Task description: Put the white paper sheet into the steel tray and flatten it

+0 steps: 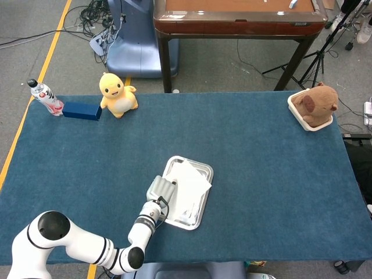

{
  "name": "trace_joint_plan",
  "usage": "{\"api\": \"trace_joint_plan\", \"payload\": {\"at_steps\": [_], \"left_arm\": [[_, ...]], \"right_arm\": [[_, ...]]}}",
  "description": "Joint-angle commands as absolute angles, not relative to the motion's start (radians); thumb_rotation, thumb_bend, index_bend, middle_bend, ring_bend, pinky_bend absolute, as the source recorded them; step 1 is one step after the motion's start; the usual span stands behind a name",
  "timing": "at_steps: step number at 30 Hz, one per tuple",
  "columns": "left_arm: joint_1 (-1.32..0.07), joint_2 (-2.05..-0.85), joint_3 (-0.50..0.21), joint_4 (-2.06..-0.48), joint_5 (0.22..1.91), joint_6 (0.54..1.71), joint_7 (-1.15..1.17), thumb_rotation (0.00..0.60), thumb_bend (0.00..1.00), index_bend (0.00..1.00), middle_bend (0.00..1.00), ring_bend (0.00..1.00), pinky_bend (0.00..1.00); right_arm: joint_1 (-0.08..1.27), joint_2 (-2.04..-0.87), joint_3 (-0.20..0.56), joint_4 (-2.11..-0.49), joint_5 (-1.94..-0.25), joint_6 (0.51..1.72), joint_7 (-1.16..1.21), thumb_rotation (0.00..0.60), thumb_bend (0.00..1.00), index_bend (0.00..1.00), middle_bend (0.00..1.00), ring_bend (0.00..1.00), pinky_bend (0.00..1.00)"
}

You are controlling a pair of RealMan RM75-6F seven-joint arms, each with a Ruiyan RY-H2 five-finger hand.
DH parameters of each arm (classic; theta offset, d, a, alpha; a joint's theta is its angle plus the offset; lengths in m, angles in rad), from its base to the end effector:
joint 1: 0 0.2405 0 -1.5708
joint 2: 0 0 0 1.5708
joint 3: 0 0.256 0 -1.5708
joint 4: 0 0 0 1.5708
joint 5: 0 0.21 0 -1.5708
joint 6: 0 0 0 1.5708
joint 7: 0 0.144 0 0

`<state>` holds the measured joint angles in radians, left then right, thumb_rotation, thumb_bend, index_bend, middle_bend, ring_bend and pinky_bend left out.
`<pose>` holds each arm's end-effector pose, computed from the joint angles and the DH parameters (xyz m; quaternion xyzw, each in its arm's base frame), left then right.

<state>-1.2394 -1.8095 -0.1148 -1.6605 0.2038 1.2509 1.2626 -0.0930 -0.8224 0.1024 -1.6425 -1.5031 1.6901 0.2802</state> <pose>-0.0409 0.2971 -0.1001 -0.8523 -0.2457 -0.1106 0.4483 -0.3190 -0.1326 0.2818 0.5254 -0.3459 0.4274 0.6493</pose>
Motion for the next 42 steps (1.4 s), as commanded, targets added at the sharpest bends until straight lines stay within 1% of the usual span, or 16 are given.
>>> {"api": "trace_joint_plan", "payload": {"at_steps": [1, 10, 15, 21, 30, 35, 42], "left_arm": [[-1.237, -1.809, -0.120, -1.667, 0.204, 1.254, 1.265, 0.600, 0.93, 0.11, 1.00, 0.82, 0.86], [-1.226, -1.786, -0.129, -1.728, 0.245, 1.277, 1.258, 0.600, 0.93, 0.11, 1.00, 0.83, 0.86], [-1.208, -1.743, -0.118, -1.793, 0.283, 1.306, 1.248, 0.600, 0.93, 0.11, 1.00, 0.83, 0.86], [-1.169, -1.671, -0.076, -1.867, 0.369, 1.304, 1.202, 0.600, 0.93, 0.12, 1.00, 0.83, 0.86], [-1.107, -1.571, 0.015, -1.957, 0.539, 1.288, 1.129, 0.600, 0.93, 0.14, 1.00, 0.83, 0.86], [-1.085, -1.548, 0.050, -1.993, 0.600, 1.302, 1.126, 0.600, 0.93, 0.14, 1.00, 0.83, 0.86], [-1.070, -1.550, 0.068, -2.009, 0.652, 1.302, 1.136, 0.600, 0.93, 0.14, 1.00, 0.82, 0.86]], "right_arm": [[-0.093, -0.822, 0.102, -1.642, -1.503, 1.690, 0.280, 0.600, 0.00, 0.20, 0.30, 0.16, 0.33], [-0.094, -0.822, 0.103, -1.641, -1.503, 1.692, 0.282, 0.600, 0.00, 0.20, 0.30, 0.16, 0.33], [-0.094, -0.823, 0.102, -1.641, -1.504, 1.692, 0.282, 0.600, 0.00, 0.20, 0.30, 0.16, 0.33], [-0.093, -0.824, 0.102, -1.643, -1.506, 1.691, 0.276, 0.600, 0.00, 0.20, 0.30, 0.16, 0.33], [-0.086, -0.829, 0.100, -1.646, -1.507, 1.680, 0.263, 0.600, 0.00, 0.20, 0.30, 0.16, 0.33], [-0.085, -0.830, 0.098, -1.648, -1.509, 1.677, 0.257, 0.600, 0.00, 0.20, 0.30, 0.16, 0.33], [-0.084, -0.831, 0.097, -1.650, -1.511, 1.675, 0.253, 0.600, 0.00, 0.20, 0.30, 0.16, 0.33]]}}
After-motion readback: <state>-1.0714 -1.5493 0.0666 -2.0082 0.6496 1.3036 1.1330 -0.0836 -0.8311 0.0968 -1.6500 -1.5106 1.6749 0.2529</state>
